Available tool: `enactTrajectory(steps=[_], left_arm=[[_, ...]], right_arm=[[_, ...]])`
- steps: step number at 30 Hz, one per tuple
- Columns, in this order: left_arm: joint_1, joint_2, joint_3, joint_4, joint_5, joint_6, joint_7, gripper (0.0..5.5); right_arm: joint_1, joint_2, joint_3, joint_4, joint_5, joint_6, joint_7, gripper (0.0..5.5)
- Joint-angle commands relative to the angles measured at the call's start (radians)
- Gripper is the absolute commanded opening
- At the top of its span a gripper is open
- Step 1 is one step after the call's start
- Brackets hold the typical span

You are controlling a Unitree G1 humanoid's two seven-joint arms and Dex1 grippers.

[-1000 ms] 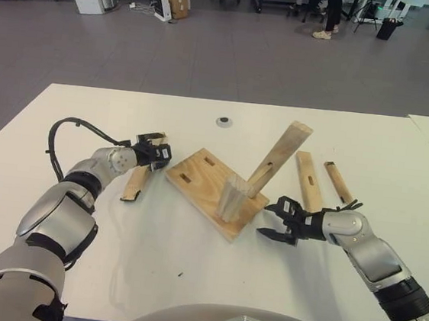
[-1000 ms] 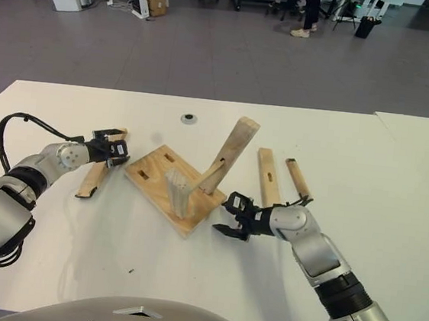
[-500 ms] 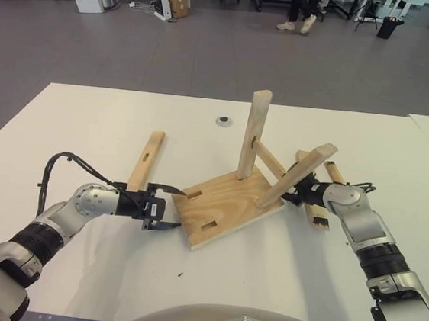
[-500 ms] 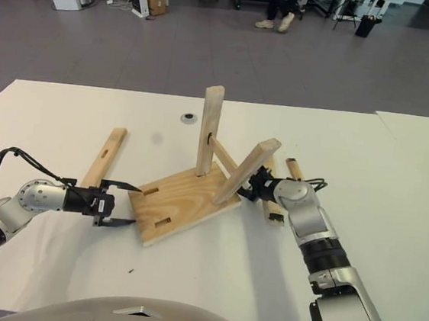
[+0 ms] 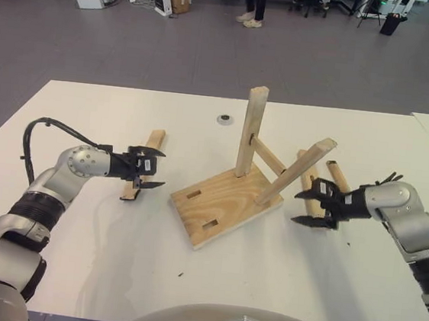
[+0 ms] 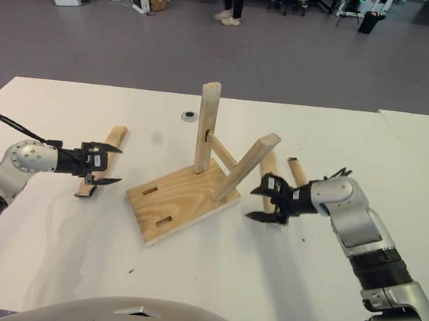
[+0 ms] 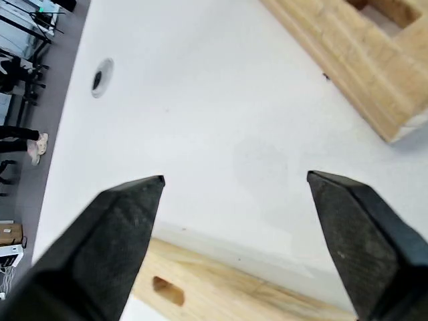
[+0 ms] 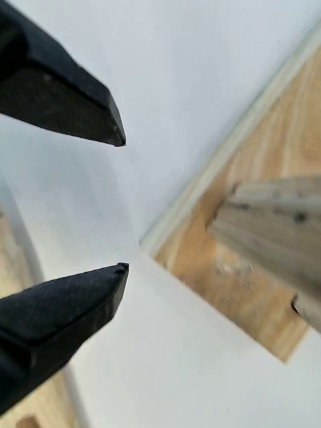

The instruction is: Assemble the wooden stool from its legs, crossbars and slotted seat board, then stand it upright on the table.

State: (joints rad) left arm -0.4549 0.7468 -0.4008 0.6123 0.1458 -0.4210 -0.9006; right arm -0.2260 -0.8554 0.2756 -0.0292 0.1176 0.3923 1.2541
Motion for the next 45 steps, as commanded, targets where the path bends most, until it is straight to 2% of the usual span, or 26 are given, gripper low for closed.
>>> enactTrajectory(steps=[1, 4, 7, 10, 14, 16, 19, 23, 27, 30, 32, 34, 39, 45], left_arm=[[-0.007, -0.089, -0.053, 0.072, 0.068, -0.03, -0.002, 3.94], [0.061, -0.107, -0.06, 0.005, 0.023, -0.047, -0.061, 3.94], [0.184, -0.072, -0.027, -0.164, -0.094, 0.0, -0.133, 3.94], [0.294, -0.074, 0.012, -0.314, -0.156, 0.059, -0.104, 3.94], [0.345, -0.123, 0.044, -0.364, -0.138, 0.094, -0.01, 3.94], [0.345, -0.133, 0.062, -0.346, -0.123, 0.085, 0.025, 3.94], [0.324, -0.148, 0.079, -0.307, -0.106, 0.073, 0.057, 3.94], [0.288, -0.186, 0.069, -0.268, -0.082, 0.058, 0.069, 3.94], [0.341, -0.209, 0.087, -0.332, -0.139, 0.102, 0.061, 3.94], [0.482, -0.299, 0.19, -0.518, -0.385, 0.296, 0.125, 3.94], [0.552, -0.354, 0.251, -0.603, -0.471, 0.365, 0.202, 3.94], [0.595, -0.395, 0.309, -0.658, -0.512, 0.401, 0.278, 3.94], [0.6, -0.438, 0.4, -0.708, -0.534, 0.434, 0.37, 3.94], [0.583, -0.509, 0.52, -0.798, -0.637, 0.485, 0.481, 3.94]], right_arm=[[0.062, 0.069, 0.039, -0.061, 0.042, 0.079, -0.024, 3.28], [0.04, 0.222, 0.086, 0.001, 0.018, 0.073, -0.136, 3.28], [-0.023, 0.361, 0.044, 0.148, 0.003, 0.041, -0.292, 3.28], [-0.071, 0.41, 0.003, 0.245, -0.009, 0.012, -0.369, 3.28], [-0.059, 0.391, -0.001, 0.254, -0.015, -0.01, -0.359, 3.28], [-0.031, 0.362, 0.018, 0.201, 0.006, -0.001, -0.299, 3.28], [0.011, 0.315, 0.044, 0.116, 0.036, 0.023, -0.212, 3.28], [0.017, 0.318, 0.037, 0.11, 0.035, 0.036, -0.206, 3.28], [-0.055, 0.347, -0.075, 0.196, 0.009, 0.011, -0.352, 3.28], [-0.161, 0.341, -0.277, 0.199, 0.106, 0.067, -0.455, 3.28], [-0.23, 0.345, -0.383, 0.28, 0.138, 0.061, -0.542, 3.28], [-0.273, 0.292, -0.42, 0.45, 0.076, -0.005, -0.632, 3.28], [-0.303, 0.235, -0.384, 0.777, -0.022, -0.115, -0.65, 3.28], [-0.288, 0.239, -0.344, 0.959, -0.07, -0.148, -0.628, 3.28]])
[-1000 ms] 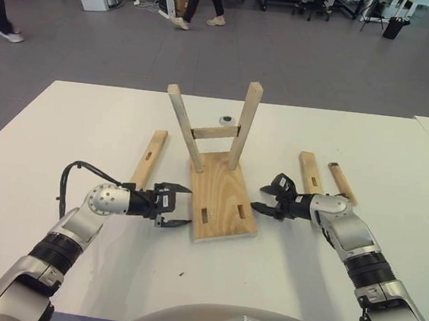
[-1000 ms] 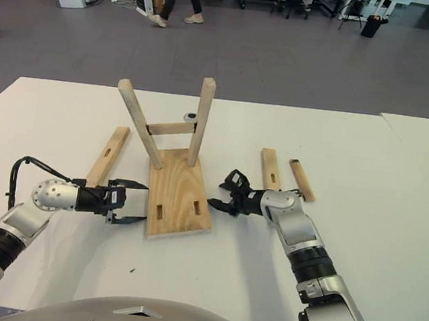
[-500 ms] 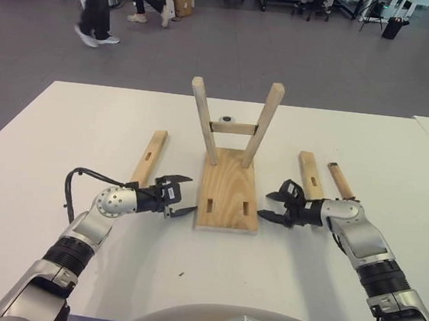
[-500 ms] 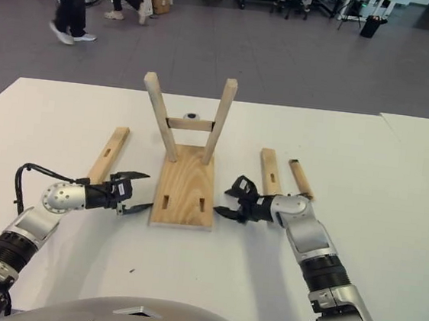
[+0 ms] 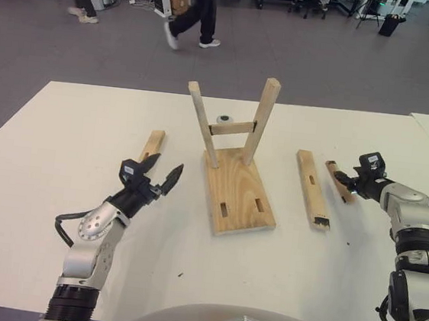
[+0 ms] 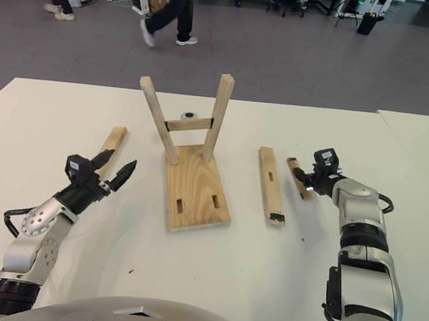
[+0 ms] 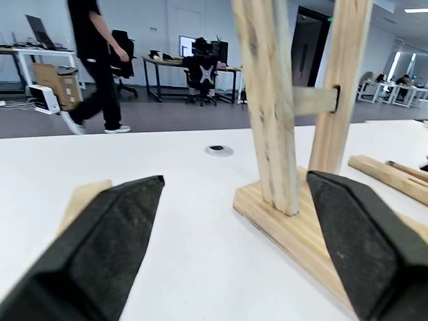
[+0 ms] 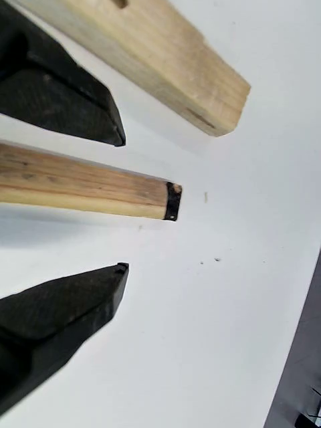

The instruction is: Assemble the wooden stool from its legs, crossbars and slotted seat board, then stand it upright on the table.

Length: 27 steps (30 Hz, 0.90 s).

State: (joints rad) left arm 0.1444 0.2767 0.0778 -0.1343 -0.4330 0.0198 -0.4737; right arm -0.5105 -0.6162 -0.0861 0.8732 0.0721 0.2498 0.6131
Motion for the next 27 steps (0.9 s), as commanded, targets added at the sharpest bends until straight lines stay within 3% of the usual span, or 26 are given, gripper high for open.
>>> enactTrajectory(steps=[1, 6, 12, 14, 18, 22, 27], left_arm=[[-0.028, -0.057, 0.06, -0.071, -0.086, 0.059, 0.082, 3.94], [-0.086, -0.125, 0.14, -0.147, -0.19, 0.163, 0.25, 3.94], [-0.144, -0.122, 0.141, -0.162, -0.075, 0.244, 0.418, 3.94], [-0.17, -0.126, 0.138, -0.173, -0.053, 0.224, 0.423, 3.94], [-0.19, -0.129, 0.149, -0.202, -0.139, 0.236, 0.346, 3.94], [-0.342, -0.1, 0.204, -0.276, -0.373, 0.324, 0.326, 3.94], [-0.703, -0.038, 0.181, -0.313, -0.651, 0.575, 0.511, 3.94]], right_arm=[[0.006, 0.0, 0.025, 0.075, -0.034, -0.002, 0.008, 3.28], [0.027, 0.017, 0.036, 0.096, -0.027, 0.035, 0.01, 2.6], [0.08, 0.04, 0.054, 0.041, -0.026, 0.027, 0.007, 1.57], [0.092, 0.051, 0.052, 0.023, -0.02, 0.032, -0.004, 1.32], [0.08, 0.066, 0.006, -0.013, 0.005, -0.022, -0.073, 1.32], [-0.073, 0.116, -0.097, -0.247, 0.076, -0.24, -0.182, 1.32], [-0.189, 0.219, -0.028, -0.746, 0.208, -0.294, -0.103, 1.32]])
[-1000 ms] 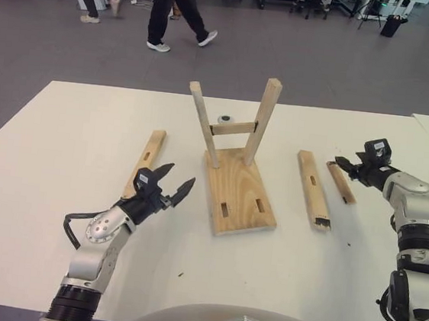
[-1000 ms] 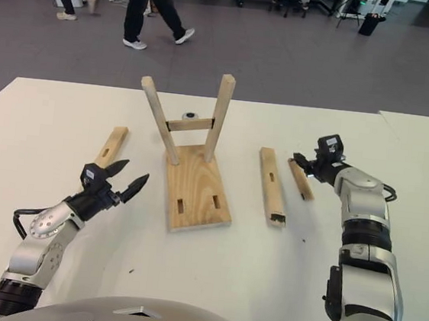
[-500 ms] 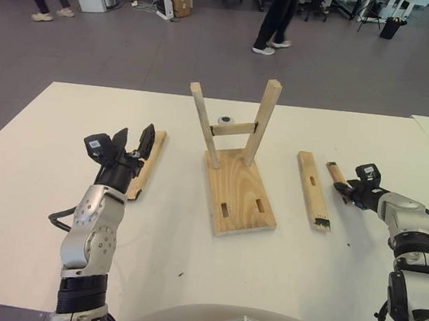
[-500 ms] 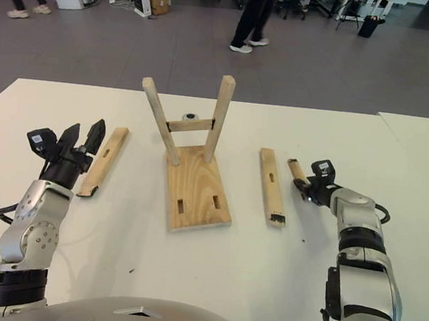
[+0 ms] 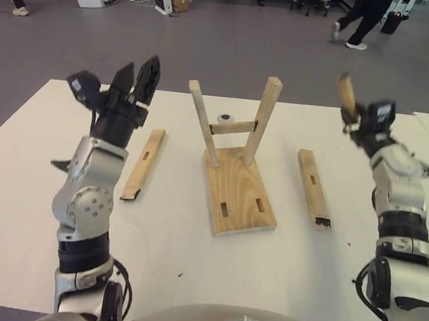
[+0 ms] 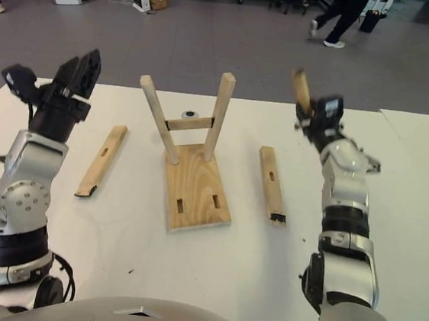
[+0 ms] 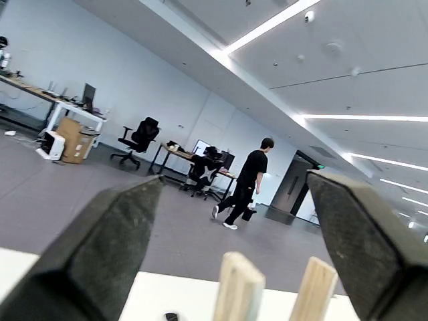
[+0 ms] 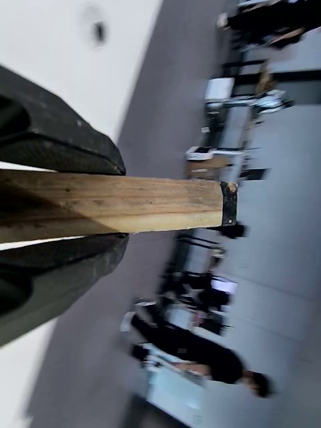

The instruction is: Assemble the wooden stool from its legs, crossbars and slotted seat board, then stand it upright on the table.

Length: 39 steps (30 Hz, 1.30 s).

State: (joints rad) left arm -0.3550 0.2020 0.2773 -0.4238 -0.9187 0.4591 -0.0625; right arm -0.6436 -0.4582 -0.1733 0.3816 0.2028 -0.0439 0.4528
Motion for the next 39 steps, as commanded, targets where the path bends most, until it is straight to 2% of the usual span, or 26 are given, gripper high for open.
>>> enactTrajectory(steps=[1, 6, 12, 18, 28, 33, 34, 37, 39], left_arm=[[-0.257, 0.035, -0.029, -0.018, -0.216, 0.168, 0.125, 3.94], [-0.379, 0.018, -0.072, 0.019, -0.351, 0.252, 0.187, 3.94], [-0.379, 0.016, -0.1, 0.017, -0.372, 0.267, 0.219, 3.94], [-0.371, 0.001, -0.097, 0.01, -0.338, 0.225, 0.239, 2.92], [-0.352, -0.008, -0.112, 0.007, -0.295, 0.202, 0.23, 0.87], [-0.345, -0.009, -0.11, 0.007, -0.282, 0.197, 0.222, 0.4], [-0.345, -0.004, -0.102, 0.009, -0.28, 0.195, 0.221, 0.4], [-0.356, 0.039, -0.048, 0.023, -0.273, 0.188, 0.218, 0.4], [-0.364, 0.111, 0.033, 0.052, -0.26, 0.173, 0.209, 0.4]], right_arm=[[-0.066, 0.08, 0.093, -0.313, 0.093, 0.004, 0.081, 1.32], [-0.053, 0.144, 0.238, -0.44, 0.091, -0.008, 0.171, 1.32], [-0.012, 0.182, 0.307, -0.505, 0.092, 0.006, 0.199, 1.32], [-0.014, 0.2, 0.303, -0.501, 0.073, 0.014, 0.179, 1.32], [-0.011, 0.216, 0.298, -0.493, 0.056, 0.02, 0.155, 1.32], [-0.005, 0.22, 0.286, -0.498, 0.065, 0.044, 0.141, 1.32], [-0.007, 0.217, 0.28, -0.495, 0.07, 0.053, 0.142, 1.7], [-0.004, 0.21, 0.263, -0.489, 0.099, 0.1, 0.15, 2.3], [-0.033, 0.231, 0.168, -0.47, 0.172, 0.181, 0.068, 2.62]])
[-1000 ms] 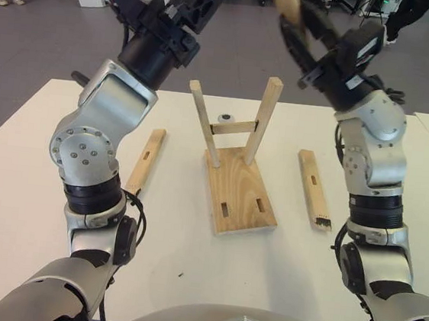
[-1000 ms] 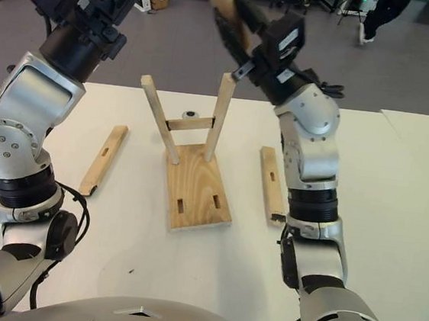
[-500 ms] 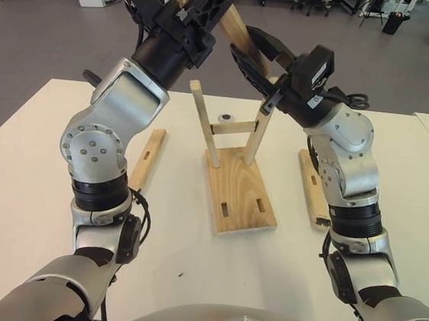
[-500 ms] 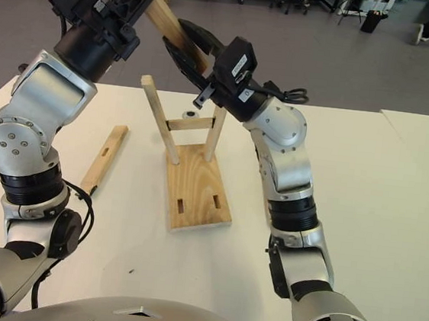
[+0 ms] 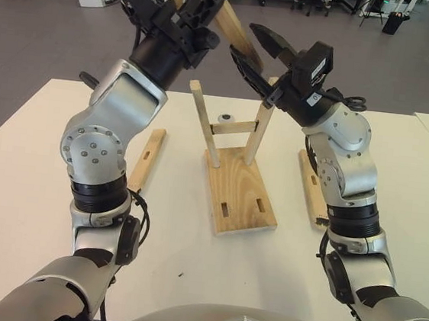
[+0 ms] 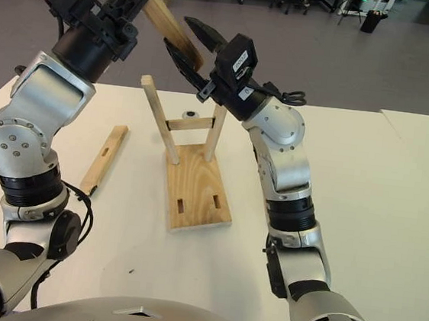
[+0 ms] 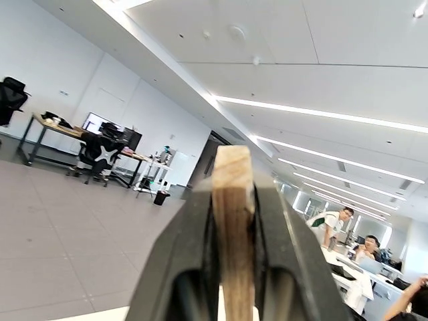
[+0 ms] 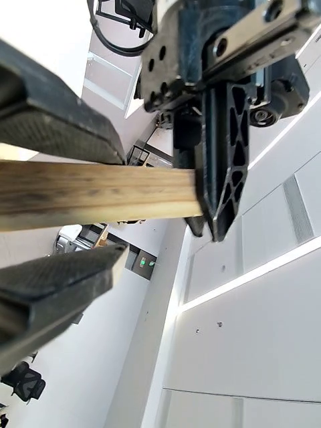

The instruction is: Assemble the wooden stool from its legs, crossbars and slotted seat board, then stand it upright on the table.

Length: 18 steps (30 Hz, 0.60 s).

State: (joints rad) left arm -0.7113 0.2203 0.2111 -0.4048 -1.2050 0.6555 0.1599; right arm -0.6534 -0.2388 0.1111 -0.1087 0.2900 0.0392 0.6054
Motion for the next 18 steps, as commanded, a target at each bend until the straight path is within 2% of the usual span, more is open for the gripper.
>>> enactTrajectory(steps=[1, 4, 6, 9, 11, 18], left_arm=[[0.001, 0.141, 0.147, 0.053, 0.044, -0.034, -0.025, 0.4], [0.118, 0.304, 0.223, 0.093, 0.192, -0.058, -0.115, 0.4], [0.257, 0.335, 0.245, 0.131, 0.3, -0.105, -0.18, 0.4], [0.46, 0.294, 0.21, 0.212, 0.441, -0.195, -0.267, 0.4], [0.513, 0.255, 0.166, 0.321, 0.522, -0.275, -0.338, 0.4], [0.411, 0.172, 0.071, 0.658, 0.668, -0.418, -0.481, 0.4]], right_arm=[[-0.046, 0.015, -0.183, 0.048, 0.122, 0.126, -0.139, 2.62], [-0.098, -0.016, -0.365, 0.155, 0.147, 0.111, -0.299, 2.62], [-0.095, -0.053, -0.445, 0.251, 0.109, 0.053, -0.379, 2.62], [-0.066, -0.079, -0.467, 0.34, 0.061, -0.009, -0.404, 2.62], [-0.047, -0.071, -0.471, 0.359, 0.052, -0.027, -0.412, 2.62], [-0.016, -0.065, -0.441, 0.39, 0.021, -0.068, -0.404, 2.62]])
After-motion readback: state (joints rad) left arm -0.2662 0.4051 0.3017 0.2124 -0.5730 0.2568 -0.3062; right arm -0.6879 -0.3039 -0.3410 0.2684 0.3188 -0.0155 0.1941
